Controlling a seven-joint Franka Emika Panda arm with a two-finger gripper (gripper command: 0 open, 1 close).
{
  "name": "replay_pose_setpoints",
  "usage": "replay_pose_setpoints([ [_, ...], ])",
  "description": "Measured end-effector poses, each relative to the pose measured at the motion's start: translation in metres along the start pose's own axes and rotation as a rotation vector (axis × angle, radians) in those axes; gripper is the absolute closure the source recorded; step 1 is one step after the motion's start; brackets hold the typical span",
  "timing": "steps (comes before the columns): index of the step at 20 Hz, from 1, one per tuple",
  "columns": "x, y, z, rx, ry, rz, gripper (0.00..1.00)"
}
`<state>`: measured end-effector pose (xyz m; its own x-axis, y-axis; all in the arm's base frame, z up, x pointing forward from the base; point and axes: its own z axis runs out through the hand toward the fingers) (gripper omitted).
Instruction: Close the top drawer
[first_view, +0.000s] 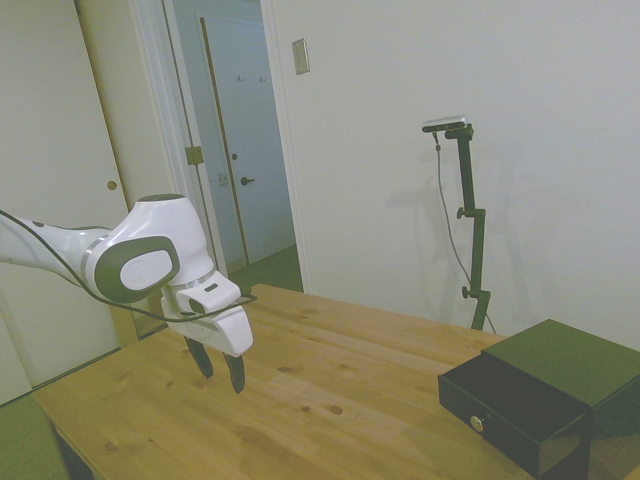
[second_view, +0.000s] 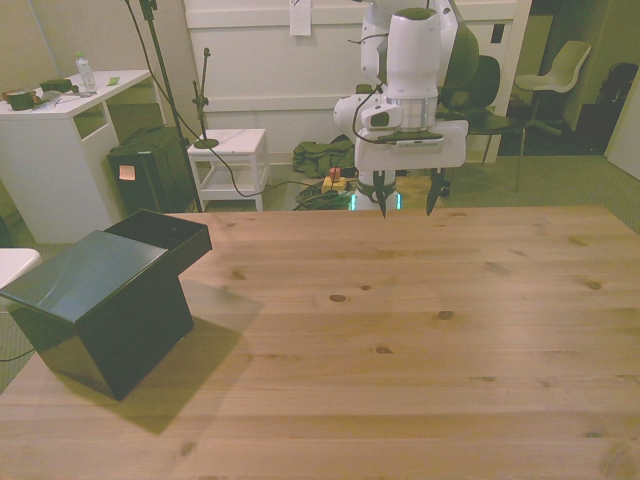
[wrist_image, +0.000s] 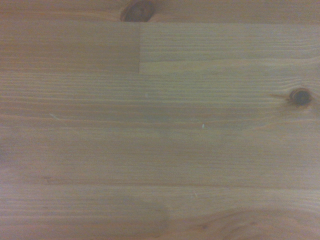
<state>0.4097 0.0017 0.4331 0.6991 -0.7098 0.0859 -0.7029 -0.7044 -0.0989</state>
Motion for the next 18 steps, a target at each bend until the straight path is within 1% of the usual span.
replay_pose_setpoints([
  [2,0.001,0.0,0.0,0.003,0.002,0.014,0.0],
  [4,0.007,0.001,-0.002,0.024,0.024,0.097,0.0],
  [6,0.021,0.013,-0.004,0.037,0.038,0.182,0.0],
  [9,0.055,0.052,-0.004,0.038,0.057,0.293,0.0],
  [11,0.082,0.089,-0.002,0.026,0.075,0.373,0.0],
  [13,0.105,0.123,-0.003,0.017,0.093,0.437,0.0],
  [15,0.132,0.153,-0.01,0.025,0.112,0.487,0.0],
  [18,0.177,0.18,-0.025,0.032,0.146,0.533,0.0],
])
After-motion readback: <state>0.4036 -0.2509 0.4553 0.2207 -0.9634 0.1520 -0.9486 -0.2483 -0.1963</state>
